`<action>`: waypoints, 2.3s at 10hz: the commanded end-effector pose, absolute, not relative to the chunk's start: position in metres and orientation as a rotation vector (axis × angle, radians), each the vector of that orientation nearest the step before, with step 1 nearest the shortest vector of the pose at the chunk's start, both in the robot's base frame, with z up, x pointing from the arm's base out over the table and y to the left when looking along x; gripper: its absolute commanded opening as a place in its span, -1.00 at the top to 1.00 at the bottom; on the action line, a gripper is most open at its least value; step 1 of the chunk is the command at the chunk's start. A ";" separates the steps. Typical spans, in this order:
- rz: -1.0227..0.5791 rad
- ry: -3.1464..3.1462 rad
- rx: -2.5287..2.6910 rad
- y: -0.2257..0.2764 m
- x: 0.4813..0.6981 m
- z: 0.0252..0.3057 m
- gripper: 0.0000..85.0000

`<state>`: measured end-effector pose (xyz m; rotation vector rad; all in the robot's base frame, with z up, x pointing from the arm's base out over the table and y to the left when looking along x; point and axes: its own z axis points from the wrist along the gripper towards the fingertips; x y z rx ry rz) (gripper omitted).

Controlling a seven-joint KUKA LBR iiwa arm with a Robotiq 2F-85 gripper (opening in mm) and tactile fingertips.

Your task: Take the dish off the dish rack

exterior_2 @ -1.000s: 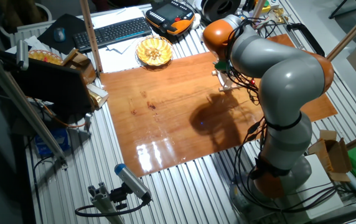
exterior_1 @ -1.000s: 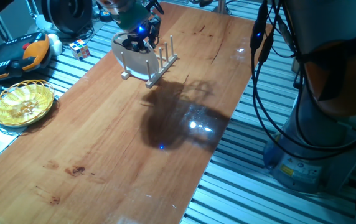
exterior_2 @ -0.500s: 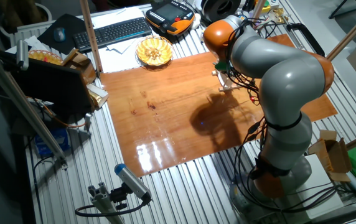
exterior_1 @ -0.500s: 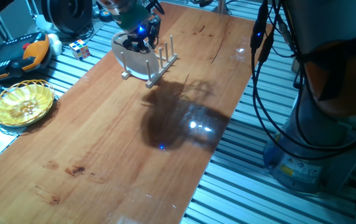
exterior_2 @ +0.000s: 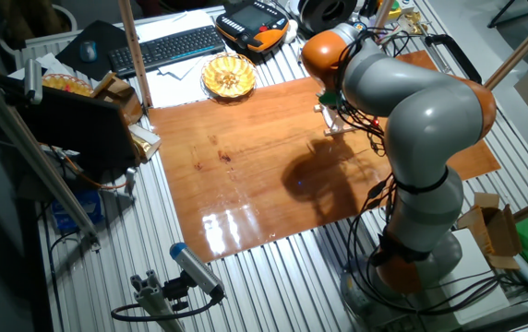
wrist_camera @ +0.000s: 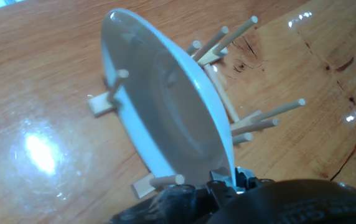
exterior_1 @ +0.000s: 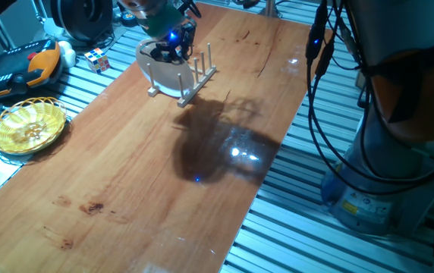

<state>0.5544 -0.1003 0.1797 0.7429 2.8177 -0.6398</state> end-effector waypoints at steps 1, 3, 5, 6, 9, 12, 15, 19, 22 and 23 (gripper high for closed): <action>-0.649 2.815 0.739 -0.100 0.555 0.179 0.98; -0.690 2.804 0.722 -0.099 0.555 0.179 0.98; -0.740 2.799 0.683 -0.098 0.555 0.179 0.98; -0.754 2.792 0.680 -0.097 0.555 0.180 0.98; -0.770 2.756 0.709 -0.095 0.555 0.179 0.98; -0.813 2.743 0.696 -0.093 0.556 0.180 0.98; -0.827 2.743 0.696 -0.091 0.555 0.184 0.98; -0.873 2.724 0.692 -0.086 0.554 0.191 0.98; -0.901 2.711 0.686 -0.083 0.552 0.197 0.98; -0.909 2.707 0.686 -0.082 0.552 0.198 0.98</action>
